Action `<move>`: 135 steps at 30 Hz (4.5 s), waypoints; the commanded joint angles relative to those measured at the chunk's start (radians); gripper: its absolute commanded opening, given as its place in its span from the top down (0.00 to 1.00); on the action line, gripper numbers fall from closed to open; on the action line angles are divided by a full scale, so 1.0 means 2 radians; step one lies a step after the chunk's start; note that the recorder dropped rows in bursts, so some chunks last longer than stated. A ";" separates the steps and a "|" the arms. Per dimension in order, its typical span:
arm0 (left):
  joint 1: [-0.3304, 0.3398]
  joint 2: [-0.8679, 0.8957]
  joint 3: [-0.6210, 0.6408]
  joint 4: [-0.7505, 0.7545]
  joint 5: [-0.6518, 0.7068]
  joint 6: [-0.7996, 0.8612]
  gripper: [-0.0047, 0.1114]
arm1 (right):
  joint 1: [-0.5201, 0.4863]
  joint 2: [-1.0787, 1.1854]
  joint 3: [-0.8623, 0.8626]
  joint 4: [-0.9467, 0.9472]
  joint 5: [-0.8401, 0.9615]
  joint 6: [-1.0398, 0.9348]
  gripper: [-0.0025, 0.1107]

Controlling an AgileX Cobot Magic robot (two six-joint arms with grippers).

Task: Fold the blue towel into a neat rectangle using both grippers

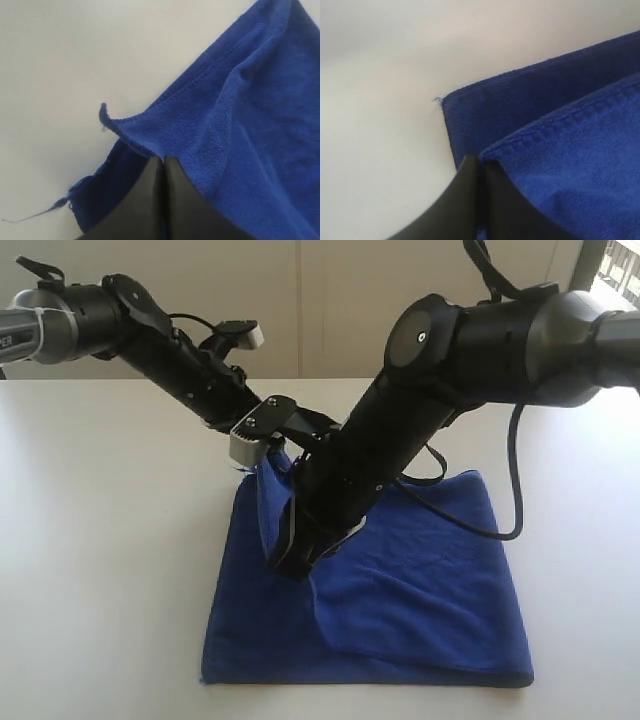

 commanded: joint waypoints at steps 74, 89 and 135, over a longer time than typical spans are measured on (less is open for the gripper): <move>-0.046 -0.008 -0.019 0.173 0.030 0.044 0.96 | 0.057 0.037 0.000 -0.003 -0.050 0.019 0.98; -0.046 -0.008 0.004 0.206 -0.001 0.044 0.96 | 0.087 0.053 0.000 0.023 -0.071 0.019 0.98; -0.037 0.033 0.004 0.246 -0.032 0.028 0.61 | 0.089 0.129 -0.023 0.086 -0.052 0.005 0.61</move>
